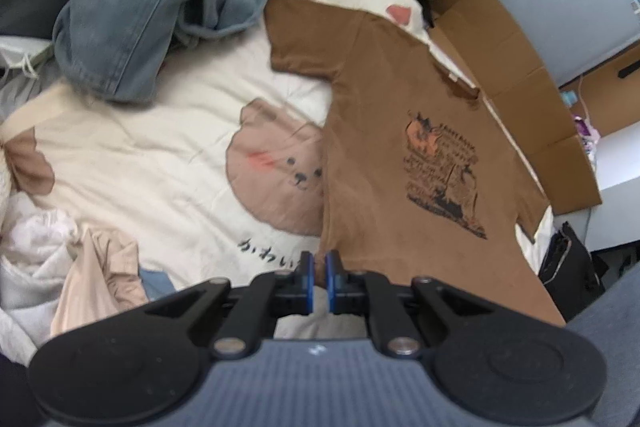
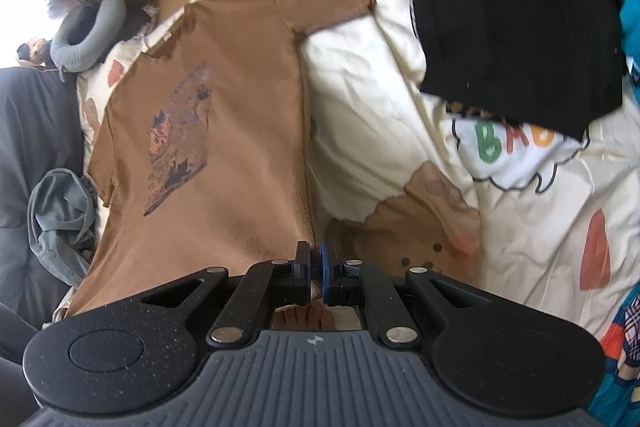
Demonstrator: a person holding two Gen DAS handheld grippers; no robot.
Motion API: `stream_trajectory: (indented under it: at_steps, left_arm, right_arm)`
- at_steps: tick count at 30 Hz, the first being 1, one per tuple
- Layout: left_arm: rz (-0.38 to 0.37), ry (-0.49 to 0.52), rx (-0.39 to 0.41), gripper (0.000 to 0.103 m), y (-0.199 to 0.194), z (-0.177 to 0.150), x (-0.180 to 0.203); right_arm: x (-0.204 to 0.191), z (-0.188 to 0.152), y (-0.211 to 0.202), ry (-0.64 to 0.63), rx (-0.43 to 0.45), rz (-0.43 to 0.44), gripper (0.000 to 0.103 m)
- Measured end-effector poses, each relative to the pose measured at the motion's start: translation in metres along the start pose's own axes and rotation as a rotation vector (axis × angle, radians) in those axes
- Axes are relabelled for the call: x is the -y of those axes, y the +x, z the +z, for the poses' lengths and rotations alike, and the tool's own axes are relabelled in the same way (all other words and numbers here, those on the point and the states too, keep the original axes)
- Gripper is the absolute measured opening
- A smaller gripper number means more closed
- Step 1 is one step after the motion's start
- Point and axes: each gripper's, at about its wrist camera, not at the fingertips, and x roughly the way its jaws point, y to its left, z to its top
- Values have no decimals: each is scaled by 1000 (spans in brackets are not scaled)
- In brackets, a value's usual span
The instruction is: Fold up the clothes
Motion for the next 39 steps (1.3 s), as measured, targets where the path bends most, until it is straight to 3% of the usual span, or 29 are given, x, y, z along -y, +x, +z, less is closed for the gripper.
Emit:
stream_trajectory:
  at_steps: [20, 32, 36, 37, 38, 39]
  left_arm:
    - [124, -108, -163, 6, 105, -48, -60]
    - [164, -114, -189, 8, 144, -69, -80]
    - [176, -86, -132, 14, 122, -63, -74]
    - [163, -82, -115, 15, 117, -61, -73]
    - [150, -77, -97, 16, 112, -59, -71]
    - [138, -73, -80, 17, 107, -57, -70]
  right_arm:
    - [55, -30, 117, 76, -123, -129, 3]
    - [74, -46, 166, 111, -133, -182, 4]
    - [63, -47, 163, 59, -149, -221, 12]
    - [60, -46, 159, 44, -136, -215, 18]
    - [57, -45, 155, 29, -121, -207, 34]
    - [54, -44, 151, 13, -107, -198, 41]
